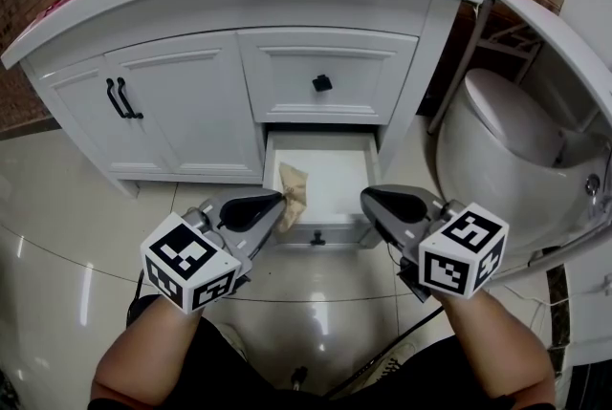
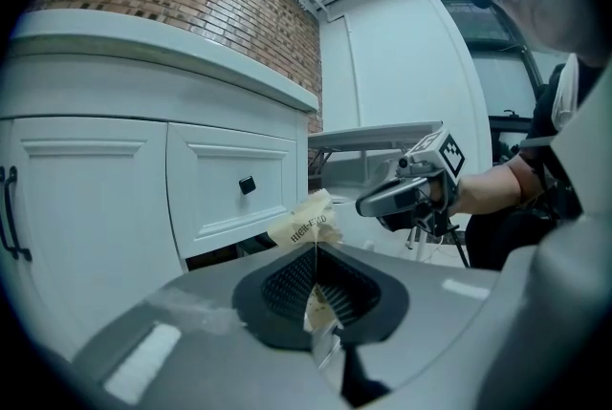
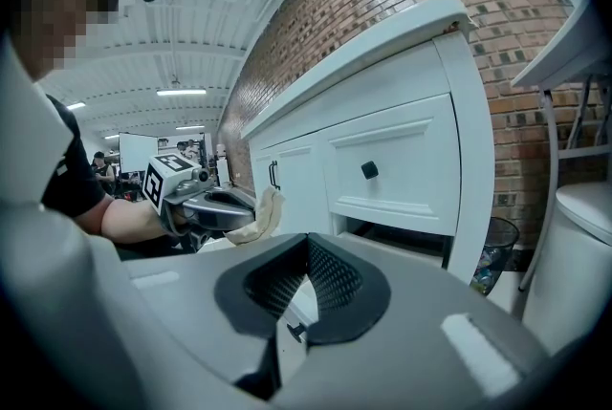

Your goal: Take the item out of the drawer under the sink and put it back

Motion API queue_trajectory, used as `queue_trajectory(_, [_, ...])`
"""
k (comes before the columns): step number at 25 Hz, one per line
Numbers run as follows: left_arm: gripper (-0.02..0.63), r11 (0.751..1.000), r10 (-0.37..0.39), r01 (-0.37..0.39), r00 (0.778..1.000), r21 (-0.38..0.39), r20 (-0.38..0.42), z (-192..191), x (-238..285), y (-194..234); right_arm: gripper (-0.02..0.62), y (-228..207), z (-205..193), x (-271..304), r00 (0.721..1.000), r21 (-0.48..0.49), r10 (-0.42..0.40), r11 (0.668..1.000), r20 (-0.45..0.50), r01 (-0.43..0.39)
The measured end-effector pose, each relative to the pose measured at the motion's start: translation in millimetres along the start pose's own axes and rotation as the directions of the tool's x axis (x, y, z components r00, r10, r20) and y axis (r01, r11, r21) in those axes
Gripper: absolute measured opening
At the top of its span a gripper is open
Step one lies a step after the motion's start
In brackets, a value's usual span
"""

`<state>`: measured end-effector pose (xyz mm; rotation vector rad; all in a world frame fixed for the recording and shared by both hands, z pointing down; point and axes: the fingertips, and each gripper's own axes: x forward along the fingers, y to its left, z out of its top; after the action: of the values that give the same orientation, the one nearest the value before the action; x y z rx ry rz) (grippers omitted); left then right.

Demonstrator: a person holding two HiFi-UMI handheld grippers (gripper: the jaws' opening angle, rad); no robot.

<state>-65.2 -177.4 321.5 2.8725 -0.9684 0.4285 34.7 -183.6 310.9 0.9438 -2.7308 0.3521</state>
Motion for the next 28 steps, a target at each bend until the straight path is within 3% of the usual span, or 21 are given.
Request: queue_trajectory(28, [0.011, 1.000, 0.023, -0.023, 1.000, -0.005, -0.009, -3.1, 2.2, 3.9, 0.008, 0.2, -1.5, 1.2, 1.000, -0.003, 0.005, 1.000, -0.006, -0.005])
